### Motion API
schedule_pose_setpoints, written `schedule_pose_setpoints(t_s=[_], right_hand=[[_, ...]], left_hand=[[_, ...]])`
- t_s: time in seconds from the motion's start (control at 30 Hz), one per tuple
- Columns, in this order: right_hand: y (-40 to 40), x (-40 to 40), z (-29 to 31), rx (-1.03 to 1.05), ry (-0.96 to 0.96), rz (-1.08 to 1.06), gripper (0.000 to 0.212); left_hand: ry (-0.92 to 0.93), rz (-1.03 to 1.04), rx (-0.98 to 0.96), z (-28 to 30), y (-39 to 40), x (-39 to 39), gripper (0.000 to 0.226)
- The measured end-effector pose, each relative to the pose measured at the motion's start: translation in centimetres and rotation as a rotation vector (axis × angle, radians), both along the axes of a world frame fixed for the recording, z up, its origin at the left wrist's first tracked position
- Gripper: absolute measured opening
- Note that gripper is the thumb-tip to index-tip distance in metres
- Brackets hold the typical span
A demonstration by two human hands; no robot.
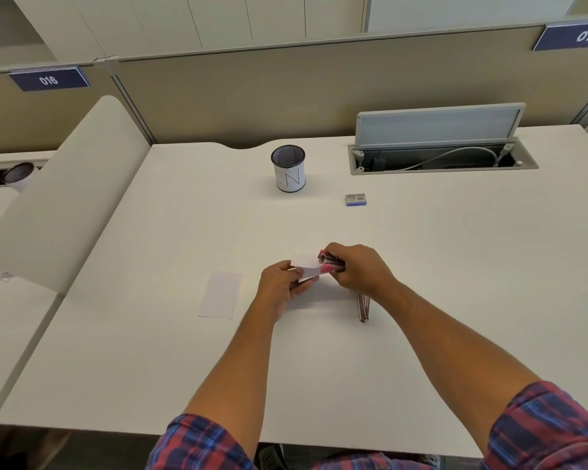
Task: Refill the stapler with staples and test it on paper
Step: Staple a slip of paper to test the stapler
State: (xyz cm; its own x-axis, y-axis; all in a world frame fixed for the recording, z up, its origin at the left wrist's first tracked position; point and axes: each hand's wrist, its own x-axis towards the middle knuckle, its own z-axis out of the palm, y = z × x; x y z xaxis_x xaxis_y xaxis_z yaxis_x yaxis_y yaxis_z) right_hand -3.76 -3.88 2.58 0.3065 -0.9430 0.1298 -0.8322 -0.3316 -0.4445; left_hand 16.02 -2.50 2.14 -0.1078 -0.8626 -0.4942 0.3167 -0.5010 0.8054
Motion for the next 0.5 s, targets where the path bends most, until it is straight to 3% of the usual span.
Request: schedule_pose_setpoints(t_s=[0.1,0.17,0.23,0.33,0.43,0.5], right_hand=[[0.24,-0.24,0.22,-0.046,0.114,0.072,0.028],[0.41,-0.30,0.42,-0.056,0.134,0.065,0.028],[0.48,-0.33,0.55,-0.061,0.139,0.046,0.026],[0.51,-0.26,0.61,-0.054,0.142,0.046,0.026],[0.35,-0.34,0.46,-0.022,0.116,0.022,0.024],[0.17,-0.34,0.36,0.044,-0.019,-0.070,0.019]], left_hand=[[0.018,0.016,0.026,0.49,-0.14,-0.32,0.035],[0.053,0.043,0.055,0.63,-0.12,-0.33,0.025],[0.099,0.024,0.074,0.73,-0.11,-0.18,0.038],[0.039,-0.023,-0.007,0.51,0.00,0.02,0.041],[-0.063,-0.037,-0.098,0.32,0.17,0.17,0.034],[-0.092,-0.027,-0.123,0.37,0.26,0.20,0.034]])
